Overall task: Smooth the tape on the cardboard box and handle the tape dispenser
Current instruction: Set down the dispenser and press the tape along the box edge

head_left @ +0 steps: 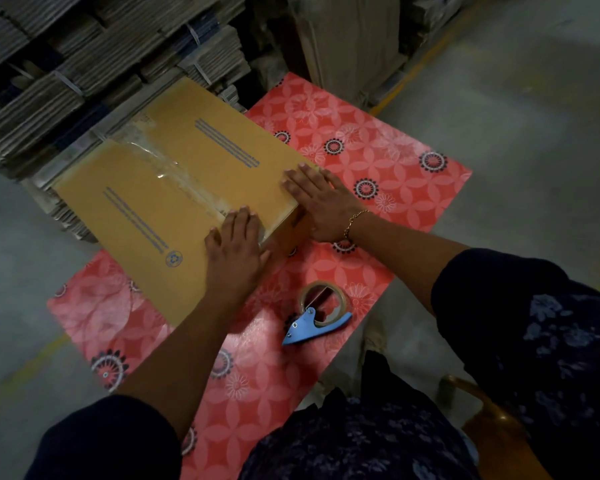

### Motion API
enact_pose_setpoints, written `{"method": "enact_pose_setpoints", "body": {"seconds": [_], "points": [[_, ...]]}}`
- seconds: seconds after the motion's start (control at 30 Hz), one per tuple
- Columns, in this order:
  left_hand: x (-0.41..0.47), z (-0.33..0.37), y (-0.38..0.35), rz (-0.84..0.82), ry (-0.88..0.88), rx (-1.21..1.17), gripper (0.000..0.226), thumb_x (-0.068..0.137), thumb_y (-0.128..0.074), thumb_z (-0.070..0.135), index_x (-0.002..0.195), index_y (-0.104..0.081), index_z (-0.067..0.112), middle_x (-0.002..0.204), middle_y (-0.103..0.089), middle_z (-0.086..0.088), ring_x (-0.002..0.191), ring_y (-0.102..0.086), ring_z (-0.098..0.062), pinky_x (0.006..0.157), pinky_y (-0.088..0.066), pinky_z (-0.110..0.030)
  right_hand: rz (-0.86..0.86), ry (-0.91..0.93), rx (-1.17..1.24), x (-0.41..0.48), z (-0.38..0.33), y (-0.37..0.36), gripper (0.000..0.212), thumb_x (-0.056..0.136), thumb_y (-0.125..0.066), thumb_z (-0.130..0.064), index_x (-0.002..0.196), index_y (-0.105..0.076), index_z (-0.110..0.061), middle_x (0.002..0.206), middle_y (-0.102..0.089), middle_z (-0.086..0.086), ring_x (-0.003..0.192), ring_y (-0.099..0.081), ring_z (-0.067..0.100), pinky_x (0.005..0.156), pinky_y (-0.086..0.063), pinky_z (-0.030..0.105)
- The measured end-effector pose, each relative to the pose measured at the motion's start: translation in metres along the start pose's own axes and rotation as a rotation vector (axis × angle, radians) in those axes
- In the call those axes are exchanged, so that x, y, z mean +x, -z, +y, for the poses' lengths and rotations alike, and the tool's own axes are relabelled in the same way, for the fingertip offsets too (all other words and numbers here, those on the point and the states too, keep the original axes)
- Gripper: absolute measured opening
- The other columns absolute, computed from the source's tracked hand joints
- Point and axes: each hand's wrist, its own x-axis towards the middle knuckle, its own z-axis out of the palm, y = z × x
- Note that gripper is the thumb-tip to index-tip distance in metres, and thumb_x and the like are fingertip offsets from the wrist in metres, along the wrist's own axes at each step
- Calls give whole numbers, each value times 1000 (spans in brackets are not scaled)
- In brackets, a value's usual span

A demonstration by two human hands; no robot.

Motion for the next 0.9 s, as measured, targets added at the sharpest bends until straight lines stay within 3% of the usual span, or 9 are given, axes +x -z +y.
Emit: {"method": "enact_pose_setpoints", "body": {"seconds": [0.1, 0.2, 0.33, 0.53, 0.67, 0.8, 0.9], "points": [[-2, -12, 4, -78, -60, -41, 101, 70, -77, 49, 152, -34, 10, 164, -32, -13, 149, -34, -32, 107, -35, -57, -18, 12, 18, 1, 1, 2, 118, 70, -60, -74, 161, -10, -17, 170, -8, 7, 157, -4, 31, 123, -7, 51], [-10, -28, 3, -78, -132, -86, 114, 72, -66, 68, 161, -18, 15, 171, -15, -7, 157, -17, -24, 116, -27, -53, 34, 111, -42, 2, -5, 11, 123, 69, -38, -94, 160, -14, -15, 169, -13, 10, 156, -10, 31, 124, -11, 52], [-11, -26, 3, -67, -113, -72, 105, 79, -51, 69, 161, -16, 14, 171, -15, -7, 157, -16, -22, 119, -26, -52, 86, 276, -107, 20, -21, 17, 114, 76, -27, -91, 159, -20, -12, 168, -21, 9, 155, -17, 27, 124, -14, 48], [-12, -22, 2, -6, -81, -97, 73, 100, -24, 59, 160, -23, 16, 169, -23, -6, 156, -21, -21, 118, -27, -50, 70, 325, -94, 34, -25, 5, 98, 87, -24, -80, 157, -27, -11, 166, -27, 10, 154, -23, 28, 122, -24, 48], [-10, -21, 1, -14, -90, -100, 70, 101, -25, 55, 159, -25, 15, 169, -24, -7, 156, -22, -23, 117, -28, -52, 89, 346, -92, 35, -22, 0, 96, 88, -28, -78, 155, -33, -10, 164, -32, 12, 152, -28, 30, 120, -28, 49], [-10, -21, 1, -16, -82, -95, 71, 100, -30, 54, 159, -26, 15, 168, -25, -7, 155, -23, -22, 117, -28, -51, 28, 370, -130, 35, -18, 4, 97, 87, -20, -75, 157, -26, -10, 166, -24, 13, 153, -22, 33, 121, -24, 49], [-10, -21, 2, -25, -90, -77, 72, 97, -34, 52, 158, -28, 13, 167, -27, -8, 154, -26, -23, 116, -31, -52, 12, 363, -174, 35, -19, 5, 94, 89, -30, -73, 159, -21, -10, 168, -19, 13, 155, -18, 33, 122, -22, 49]]}}
